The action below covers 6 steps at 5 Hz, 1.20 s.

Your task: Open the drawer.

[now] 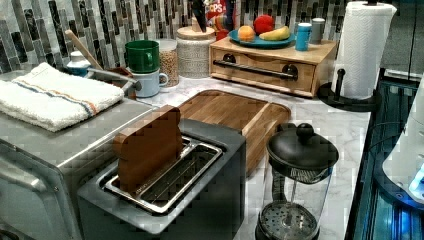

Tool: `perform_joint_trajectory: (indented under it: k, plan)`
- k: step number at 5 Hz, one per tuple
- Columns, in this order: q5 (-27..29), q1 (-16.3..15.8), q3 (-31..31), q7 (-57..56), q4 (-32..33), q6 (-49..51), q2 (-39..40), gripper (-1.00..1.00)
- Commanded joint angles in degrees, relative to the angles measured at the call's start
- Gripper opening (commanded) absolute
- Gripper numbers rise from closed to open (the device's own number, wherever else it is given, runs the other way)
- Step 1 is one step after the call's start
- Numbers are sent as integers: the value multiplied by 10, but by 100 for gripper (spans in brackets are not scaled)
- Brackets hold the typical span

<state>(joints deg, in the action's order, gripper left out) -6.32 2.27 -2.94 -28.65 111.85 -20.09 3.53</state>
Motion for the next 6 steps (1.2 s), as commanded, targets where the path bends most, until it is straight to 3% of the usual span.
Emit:
perform_joint_trajectory:
  k: [1,3,5,6]
  plan:
    - [-18,37,-17,-156,71,-68,-28,100]
    - [-32,60,-41,-243,92,-111,-22,100]
    - [-35,55,-67,-252,103,-152,-3,100]
    - [-29,71,-54,-246,105,-174,11,100]
